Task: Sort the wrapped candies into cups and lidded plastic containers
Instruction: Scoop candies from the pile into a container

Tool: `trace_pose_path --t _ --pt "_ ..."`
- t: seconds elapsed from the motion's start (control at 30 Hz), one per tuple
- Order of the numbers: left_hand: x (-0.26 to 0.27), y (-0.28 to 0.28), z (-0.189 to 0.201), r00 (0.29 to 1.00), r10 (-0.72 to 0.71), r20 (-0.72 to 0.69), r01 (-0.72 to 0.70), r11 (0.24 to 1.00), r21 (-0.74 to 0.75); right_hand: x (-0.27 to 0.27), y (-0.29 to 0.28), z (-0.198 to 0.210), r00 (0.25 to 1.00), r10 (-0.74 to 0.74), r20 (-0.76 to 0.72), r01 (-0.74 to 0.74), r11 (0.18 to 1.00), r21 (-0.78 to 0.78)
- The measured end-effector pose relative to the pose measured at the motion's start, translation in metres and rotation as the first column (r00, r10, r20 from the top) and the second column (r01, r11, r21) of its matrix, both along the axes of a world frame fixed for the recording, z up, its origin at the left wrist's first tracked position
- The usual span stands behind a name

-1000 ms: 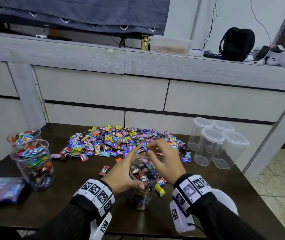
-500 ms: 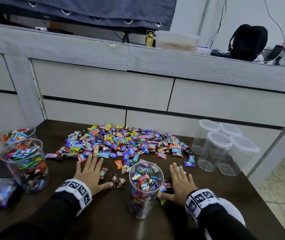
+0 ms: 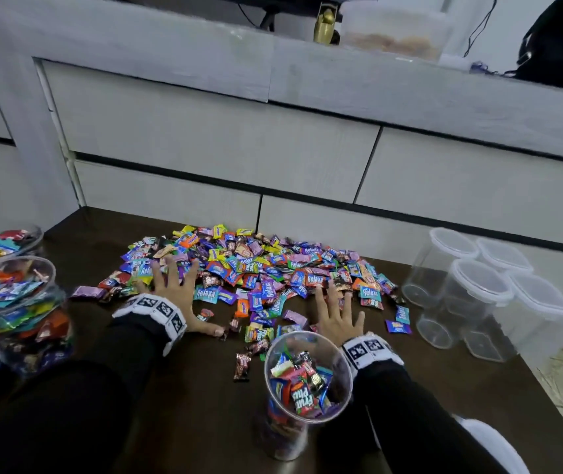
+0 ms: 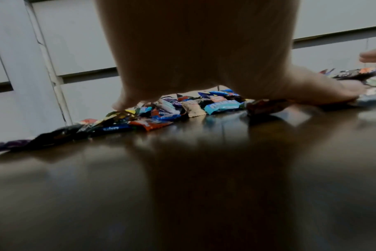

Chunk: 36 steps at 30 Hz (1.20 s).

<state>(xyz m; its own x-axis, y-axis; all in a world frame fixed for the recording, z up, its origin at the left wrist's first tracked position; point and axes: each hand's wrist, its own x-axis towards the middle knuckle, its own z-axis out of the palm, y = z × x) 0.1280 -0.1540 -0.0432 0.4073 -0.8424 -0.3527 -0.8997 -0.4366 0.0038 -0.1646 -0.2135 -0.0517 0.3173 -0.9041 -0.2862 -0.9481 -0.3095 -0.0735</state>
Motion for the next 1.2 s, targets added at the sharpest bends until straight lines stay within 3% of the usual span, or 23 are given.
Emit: trace_pose_path --t 0.13,0.33,0.53,0.73,0.83,1.0,1.2 --pt "-0.005 -0.013 -0.006 0.994 -0.1 -0.051 0.101 0.995 0.015 0.018 -0.019 0.001 0.997 0.068 0.028 -0.067 0.998 -0.018" --pt "-0.039 -0.016 -0.012 0.933 -0.357 -0.036 0.357 0.934 -0.006 0.043 -0.023 0.007 0.954 0.293 0.064 -0.294 0.956 0.018" --pt "-0.057 0.0 -0.001 0.878 -0.474 0.073 0.478 0.876 -0.062 0.054 -0.005 0.008 0.881 0.465 -0.089 -0.472 0.852 -0.226" --pt "-0.064 0.003 0.007 0.852 -0.502 0.147 0.523 0.829 -0.201 0.049 0.0 0.008 0.855 0.495 -0.153 -0.517 0.804 -0.294" --pt "-0.067 0.0 0.006 0.856 -0.486 0.178 0.514 0.839 -0.181 0.04 0.002 0.007 0.865 0.46 -0.199 -0.501 0.799 -0.333" --pt "-0.077 -0.01 0.001 0.818 -0.574 0.029 0.573 0.813 -0.102 0.039 0.002 0.008 0.889 0.442 -0.123 -0.458 0.866 -0.2" --pt "-0.082 -0.009 -0.002 0.824 -0.543 0.161 0.563 0.815 -0.139 0.038 -0.001 0.014 0.894 0.447 0.028 -0.443 0.893 -0.08"
